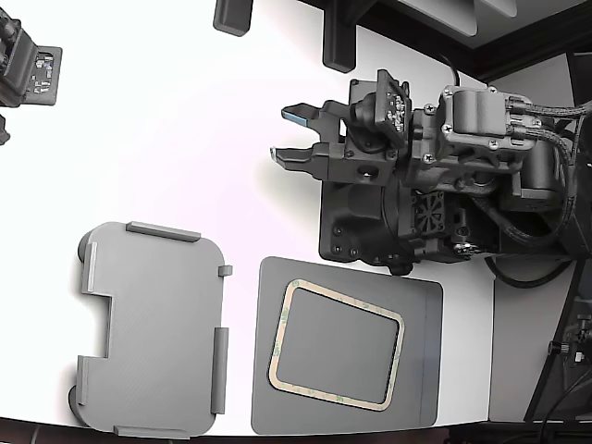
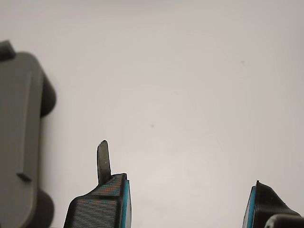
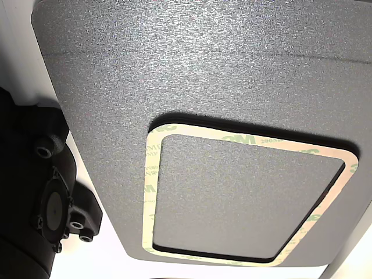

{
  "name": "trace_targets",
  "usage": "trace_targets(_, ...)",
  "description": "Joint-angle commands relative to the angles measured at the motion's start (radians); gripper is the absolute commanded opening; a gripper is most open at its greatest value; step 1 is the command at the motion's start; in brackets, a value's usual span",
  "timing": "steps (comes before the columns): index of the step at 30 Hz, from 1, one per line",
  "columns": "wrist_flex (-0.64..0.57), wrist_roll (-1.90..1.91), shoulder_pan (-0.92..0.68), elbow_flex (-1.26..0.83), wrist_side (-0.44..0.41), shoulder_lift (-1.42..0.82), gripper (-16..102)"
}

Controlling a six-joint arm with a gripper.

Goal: Grab top frame and put it into gray box.

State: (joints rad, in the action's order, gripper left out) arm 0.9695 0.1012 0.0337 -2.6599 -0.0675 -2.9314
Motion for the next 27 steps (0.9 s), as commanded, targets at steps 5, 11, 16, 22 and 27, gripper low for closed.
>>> trace_targets(5, -0.005, 0.003, 0.011, 0.021, -0.006, -0.023, 100)
trace_targets(11, -0.005, 0.003, 0.011, 0.021, -0.006, -0.023, 100)
trace_targets(16, -0.005, 0.014, 0.011, 0.021, -0.021, -0.023, 100)
trace_targets(22, -0.005, -0.008, 0.008, 0.043, 0.0, -0.021, 100)
trace_targets(27, -0.002, -0.046, -0.032, 0.198, -0.017, 0.121, 100)
